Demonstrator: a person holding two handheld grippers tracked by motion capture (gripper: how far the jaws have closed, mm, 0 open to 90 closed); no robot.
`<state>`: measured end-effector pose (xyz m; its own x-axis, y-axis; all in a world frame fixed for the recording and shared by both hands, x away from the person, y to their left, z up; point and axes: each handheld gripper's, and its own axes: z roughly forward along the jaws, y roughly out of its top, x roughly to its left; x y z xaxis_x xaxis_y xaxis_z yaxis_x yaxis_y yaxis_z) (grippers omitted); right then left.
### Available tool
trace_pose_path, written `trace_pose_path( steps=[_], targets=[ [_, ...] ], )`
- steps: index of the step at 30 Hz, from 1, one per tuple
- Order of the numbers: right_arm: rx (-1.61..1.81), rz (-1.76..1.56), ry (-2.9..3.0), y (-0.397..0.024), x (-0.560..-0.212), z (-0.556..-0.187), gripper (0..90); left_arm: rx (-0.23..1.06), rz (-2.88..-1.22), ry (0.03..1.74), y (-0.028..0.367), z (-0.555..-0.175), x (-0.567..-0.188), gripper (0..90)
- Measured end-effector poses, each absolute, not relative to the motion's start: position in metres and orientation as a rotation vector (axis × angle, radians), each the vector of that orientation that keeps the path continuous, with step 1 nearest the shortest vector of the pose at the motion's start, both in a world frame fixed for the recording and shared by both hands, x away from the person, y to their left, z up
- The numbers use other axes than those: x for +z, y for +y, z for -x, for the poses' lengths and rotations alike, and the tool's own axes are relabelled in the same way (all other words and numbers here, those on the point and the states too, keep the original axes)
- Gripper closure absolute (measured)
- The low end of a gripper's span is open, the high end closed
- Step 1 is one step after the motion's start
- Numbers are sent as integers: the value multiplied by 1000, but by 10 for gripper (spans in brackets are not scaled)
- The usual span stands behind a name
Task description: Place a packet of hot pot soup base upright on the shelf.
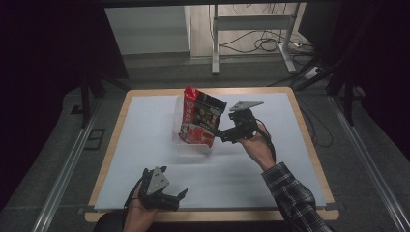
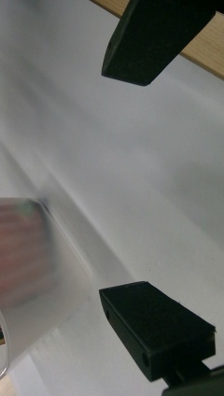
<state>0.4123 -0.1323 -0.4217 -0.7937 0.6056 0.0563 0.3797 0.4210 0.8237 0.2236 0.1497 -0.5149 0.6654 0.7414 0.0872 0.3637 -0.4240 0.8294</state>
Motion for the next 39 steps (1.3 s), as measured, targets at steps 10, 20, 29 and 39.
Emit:
trace_pose_path(
  steps=[10,20,29,39],
  targets=[
    [1303,-899,2406,-157,-422,-397,48,570,-2043,858,148,-224,-516,0],
    [1264,-922,2381,-181,-427,-379,16,570,-2047,859,146,-224,-517,0],
    [1237,-915,2363,-197,-429,-360,9,579,-2053,859,146,-224,-517,0],
    [1210,-936,2369,-217,-436,-337,24,585,-2048,864,149,-223,-515,0]
  ],
)
